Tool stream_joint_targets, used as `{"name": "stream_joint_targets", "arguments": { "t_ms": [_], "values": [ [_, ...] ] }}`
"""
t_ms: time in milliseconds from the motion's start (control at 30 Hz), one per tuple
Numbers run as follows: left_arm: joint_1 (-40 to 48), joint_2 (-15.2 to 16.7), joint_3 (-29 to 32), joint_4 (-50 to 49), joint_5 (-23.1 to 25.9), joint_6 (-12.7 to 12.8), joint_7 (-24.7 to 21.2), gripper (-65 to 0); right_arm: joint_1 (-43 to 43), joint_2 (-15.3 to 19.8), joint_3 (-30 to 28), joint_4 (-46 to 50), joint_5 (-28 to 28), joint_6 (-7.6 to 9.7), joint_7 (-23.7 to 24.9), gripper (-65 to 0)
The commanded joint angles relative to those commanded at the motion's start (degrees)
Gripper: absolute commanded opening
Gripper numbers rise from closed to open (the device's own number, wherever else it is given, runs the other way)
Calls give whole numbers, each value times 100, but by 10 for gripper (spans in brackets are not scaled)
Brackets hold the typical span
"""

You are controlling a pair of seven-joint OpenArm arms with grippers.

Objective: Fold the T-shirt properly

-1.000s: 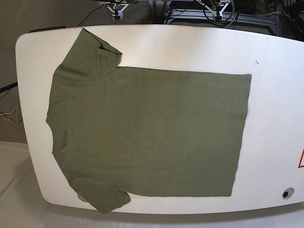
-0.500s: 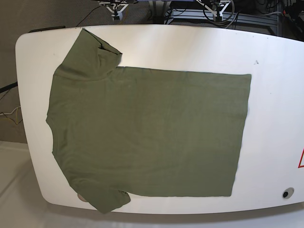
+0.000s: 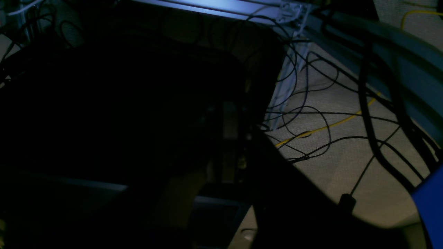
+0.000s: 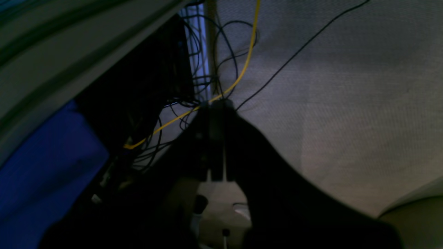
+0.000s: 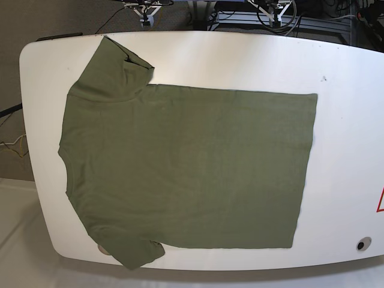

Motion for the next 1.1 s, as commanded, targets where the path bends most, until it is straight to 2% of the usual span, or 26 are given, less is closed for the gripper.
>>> {"name": "stream_joint_targets", "arguments": {
  "t_ms": [867, 1100],
  "values": [
    [54, -43, 28, 39, 20, 15, -5, -644, -42, -10, -2, 55, 6, 18, 4, -650],
    [298, -137, 42, 156, 20, -10, 35, -645, -229, 66, -6, 105, 84, 27, 11, -650]
  ]
}}
